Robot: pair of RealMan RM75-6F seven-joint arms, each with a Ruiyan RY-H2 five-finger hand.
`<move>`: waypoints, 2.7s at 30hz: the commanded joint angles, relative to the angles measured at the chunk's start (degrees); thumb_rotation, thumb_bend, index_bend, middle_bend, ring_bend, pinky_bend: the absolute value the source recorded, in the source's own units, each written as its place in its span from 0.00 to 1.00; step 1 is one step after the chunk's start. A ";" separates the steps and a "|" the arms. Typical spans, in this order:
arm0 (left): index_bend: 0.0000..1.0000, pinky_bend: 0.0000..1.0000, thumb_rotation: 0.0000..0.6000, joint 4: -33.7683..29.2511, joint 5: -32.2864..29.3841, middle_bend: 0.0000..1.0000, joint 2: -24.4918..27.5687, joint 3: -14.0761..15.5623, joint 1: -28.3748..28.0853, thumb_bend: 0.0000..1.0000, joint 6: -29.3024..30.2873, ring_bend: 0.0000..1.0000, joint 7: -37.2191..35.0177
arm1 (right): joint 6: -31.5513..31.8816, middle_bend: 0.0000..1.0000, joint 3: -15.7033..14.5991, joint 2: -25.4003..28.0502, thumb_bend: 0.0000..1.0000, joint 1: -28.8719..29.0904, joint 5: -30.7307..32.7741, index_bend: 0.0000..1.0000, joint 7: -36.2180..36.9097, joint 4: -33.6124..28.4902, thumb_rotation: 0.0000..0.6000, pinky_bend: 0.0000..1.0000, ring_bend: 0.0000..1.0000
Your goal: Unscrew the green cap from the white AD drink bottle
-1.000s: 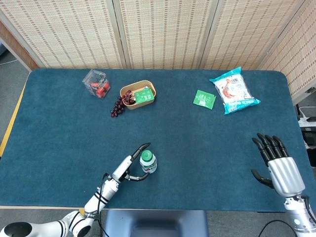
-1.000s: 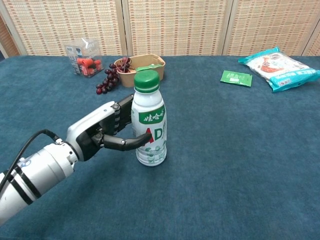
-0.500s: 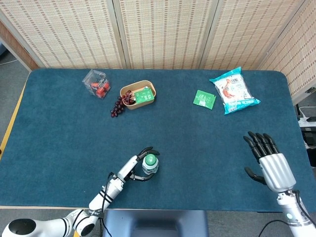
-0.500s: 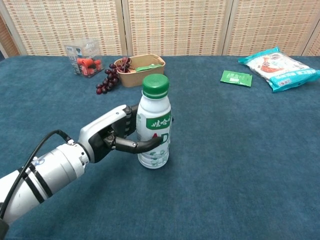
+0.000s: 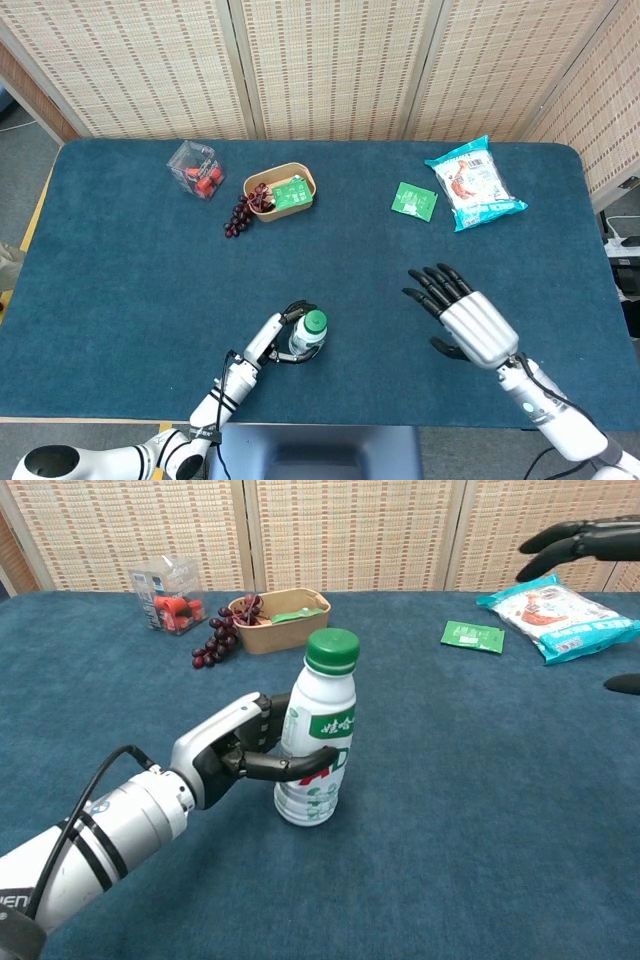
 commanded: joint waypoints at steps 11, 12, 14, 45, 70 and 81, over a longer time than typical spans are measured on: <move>0.55 0.00 1.00 0.72 -0.38 0.56 -1.70 -0.79 -0.48 0.75 -0.42 0.14 1.10 | -14.45 0.00 3.34 -1.08 0.17 10.90 11.27 0.15 -6.20 -8.07 1.00 0.00 0.00; 0.55 0.00 1.00 0.71 -0.68 0.56 -1.67 -0.99 -0.52 0.75 -0.71 0.14 0.86 | -15.05 0.00 3.41 -1.63 0.17 11.44 12.67 0.15 -7.62 -8.22 1.00 0.00 0.00; 0.55 0.00 1.00 0.51 -1.27 0.56 -1.50 -1.38 -0.55 0.75 -1.26 0.14 0.13 | -16.05 0.00 3.42 -2.34 0.17 12.30 14.68 0.15 -9.44 -8.49 1.00 0.00 0.00; 0.57 0.00 1.00 0.41 -2.26 0.58 -0.37 -2.53 -0.87 0.77 -2.65 0.14 -1.25 | -12.30 0.00 7.21 -10.11 0.18 25.50 40.67 0.15 -30.62 -15.53 1.00 0.00 0.00; 0.57 0.00 1.00 1.30 -1.27 0.59 -0.37 -1.87 -0.76 0.76 -1.70 0.14 -0.72 | -8.38 0.00 2.79 -9.27 0.18 28.83 45.70 0.11 -31.07 -14.48 1.00 0.00 0.00; 0.57 0.00 1.00 1.38 -1.47 0.59 -0.57 -2.09 -0.88 0.76 -1.62 0.14 0.02 | -8.16 0.00 1.55 -10.28 0.18 31.13 48.16 0.12 -31.98 -14.45 1.00 0.00 0.00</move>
